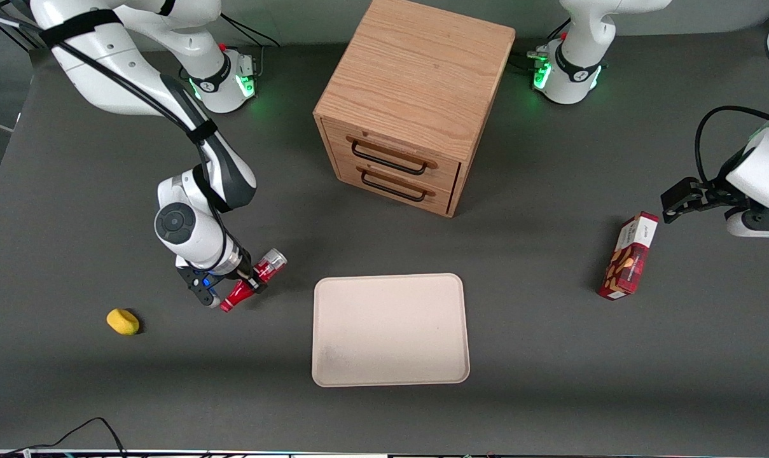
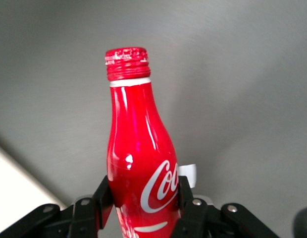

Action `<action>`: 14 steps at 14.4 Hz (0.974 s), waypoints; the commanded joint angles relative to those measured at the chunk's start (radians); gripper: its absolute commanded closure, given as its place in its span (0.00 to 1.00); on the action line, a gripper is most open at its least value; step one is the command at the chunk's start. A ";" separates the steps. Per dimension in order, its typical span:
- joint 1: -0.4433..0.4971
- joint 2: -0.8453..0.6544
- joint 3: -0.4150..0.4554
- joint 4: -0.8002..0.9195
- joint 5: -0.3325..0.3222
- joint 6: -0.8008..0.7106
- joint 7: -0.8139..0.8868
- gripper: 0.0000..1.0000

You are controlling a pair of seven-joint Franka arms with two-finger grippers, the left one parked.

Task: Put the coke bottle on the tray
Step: 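Lift the bottle and carry it over the cream tray's edge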

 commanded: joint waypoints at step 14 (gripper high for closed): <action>0.195 0.452 0.017 0.804 -0.005 -0.320 -0.625 0.87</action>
